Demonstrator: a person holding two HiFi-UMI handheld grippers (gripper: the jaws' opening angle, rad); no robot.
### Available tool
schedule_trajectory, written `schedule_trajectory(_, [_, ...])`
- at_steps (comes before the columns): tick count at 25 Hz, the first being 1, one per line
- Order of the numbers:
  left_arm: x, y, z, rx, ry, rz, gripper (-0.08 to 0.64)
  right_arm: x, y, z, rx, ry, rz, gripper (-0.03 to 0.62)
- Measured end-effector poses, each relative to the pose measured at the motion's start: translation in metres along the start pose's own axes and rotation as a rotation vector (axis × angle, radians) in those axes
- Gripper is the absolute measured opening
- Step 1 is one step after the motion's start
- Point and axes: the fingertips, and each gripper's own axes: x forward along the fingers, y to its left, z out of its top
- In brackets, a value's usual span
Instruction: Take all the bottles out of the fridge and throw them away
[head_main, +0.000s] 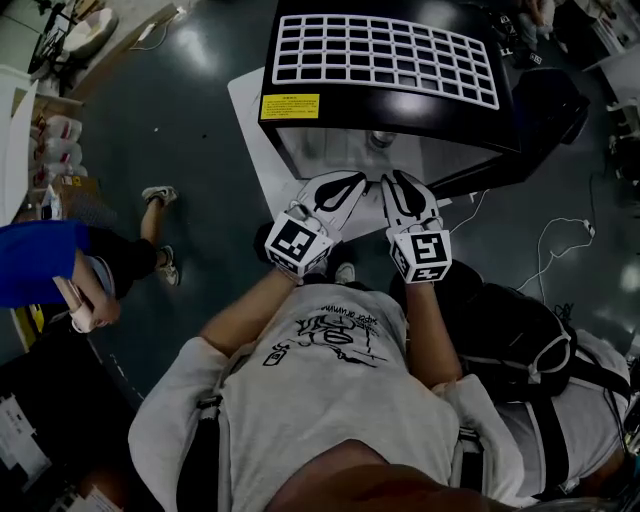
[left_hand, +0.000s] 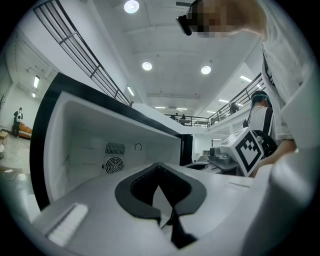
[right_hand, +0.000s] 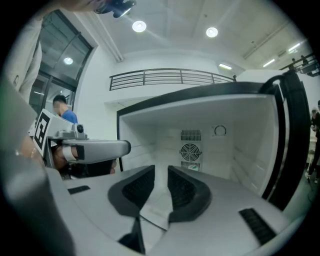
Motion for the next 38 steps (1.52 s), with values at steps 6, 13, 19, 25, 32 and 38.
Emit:
schedule_trajectory(6, [0.012,0.011,-0.008,0.017,-0.009,0.004,0.008,0.018,-0.015,-0.009,-0.011,0.013,-0.011,0.073])
schedule_trajectory(13, [0.028,0.028,-0.021,0.031,-0.005,0.033,0.008,0.041,-0.032,-0.015,-0.014,0.01,-0.024,0.125])
schedule_trajectory(19, [0.038,0.039,-0.029,0.037,-0.001,0.048,0.008,0.06,-0.044,-0.02,-0.026,0.019,-0.033,0.16])
schedule_trajectory(25, [0.048,0.051,-0.037,0.028,0.005,0.059,0.008,0.075,-0.054,-0.031,-0.017,0.032,-0.055,0.198])
schedule_trajectory(32, [0.058,0.067,-0.05,0.037,0.016,0.079,0.008,0.096,-0.072,-0.041,-0.012,0.036,-0.08,0.227])
schedule_trajectory(38, [0.068,0.079,-0.059,0.044,0.022,0.094,0.008,0.118,-0.09,-0.045,-0.02,0.035,-0.089,0.238])
